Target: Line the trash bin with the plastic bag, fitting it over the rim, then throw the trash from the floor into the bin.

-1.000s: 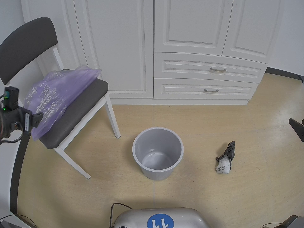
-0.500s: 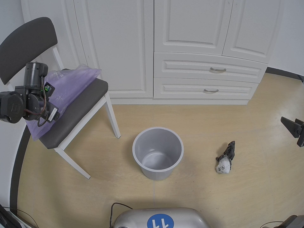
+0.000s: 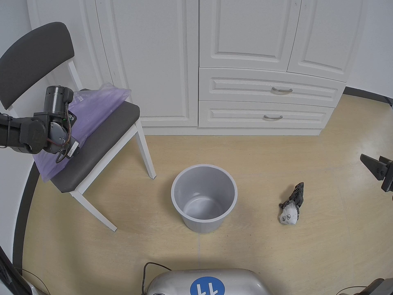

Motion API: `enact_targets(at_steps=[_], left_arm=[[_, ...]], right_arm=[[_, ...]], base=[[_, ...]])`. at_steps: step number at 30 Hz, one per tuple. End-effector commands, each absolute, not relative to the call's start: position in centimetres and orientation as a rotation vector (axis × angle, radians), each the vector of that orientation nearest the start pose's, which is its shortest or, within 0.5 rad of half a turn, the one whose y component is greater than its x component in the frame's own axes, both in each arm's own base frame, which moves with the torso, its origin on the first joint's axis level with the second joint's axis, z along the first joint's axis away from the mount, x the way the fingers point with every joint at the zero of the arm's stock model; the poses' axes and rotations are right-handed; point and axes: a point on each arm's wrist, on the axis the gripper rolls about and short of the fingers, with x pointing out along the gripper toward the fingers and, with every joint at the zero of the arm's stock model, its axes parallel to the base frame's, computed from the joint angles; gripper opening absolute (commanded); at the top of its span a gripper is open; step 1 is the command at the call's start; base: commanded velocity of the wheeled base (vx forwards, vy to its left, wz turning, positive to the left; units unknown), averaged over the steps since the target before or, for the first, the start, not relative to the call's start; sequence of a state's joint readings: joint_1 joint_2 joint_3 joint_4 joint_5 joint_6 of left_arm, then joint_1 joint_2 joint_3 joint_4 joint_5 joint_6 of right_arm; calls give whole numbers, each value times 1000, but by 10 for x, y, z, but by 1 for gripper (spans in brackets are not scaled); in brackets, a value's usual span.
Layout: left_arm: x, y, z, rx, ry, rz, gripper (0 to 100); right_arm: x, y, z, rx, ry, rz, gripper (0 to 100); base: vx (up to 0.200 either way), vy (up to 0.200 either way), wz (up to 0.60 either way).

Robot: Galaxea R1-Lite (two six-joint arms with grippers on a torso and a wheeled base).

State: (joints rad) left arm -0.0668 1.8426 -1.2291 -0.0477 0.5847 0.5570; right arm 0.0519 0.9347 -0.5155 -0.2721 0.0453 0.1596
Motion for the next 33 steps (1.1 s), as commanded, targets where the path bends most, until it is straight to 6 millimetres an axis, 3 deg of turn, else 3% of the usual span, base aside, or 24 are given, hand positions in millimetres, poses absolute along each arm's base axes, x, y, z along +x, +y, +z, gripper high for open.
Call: enact_targets(at_steps=[1, 19, 27, 33], left_arm=[[357, -8, 189, 715, 694, 348, 100], [362, 19, 192, 719, 723, 446, 100], [358, 20, 198, 715, 709, 459, 100], [360, 18, 188, 719, 732, 444, 100]], right_arm=[[113, 7, 224, 159, 155, 86, 100], [111, 7, 224, 156, 150, 87, 100], [109, 7, 225, 156, 138, 88, 100], [110, 7, 225, 153, 142, 87, 100]], base=[[0, 0, 0], [0, 0, 0], [0, 0, 0], [0, 0, 0]])
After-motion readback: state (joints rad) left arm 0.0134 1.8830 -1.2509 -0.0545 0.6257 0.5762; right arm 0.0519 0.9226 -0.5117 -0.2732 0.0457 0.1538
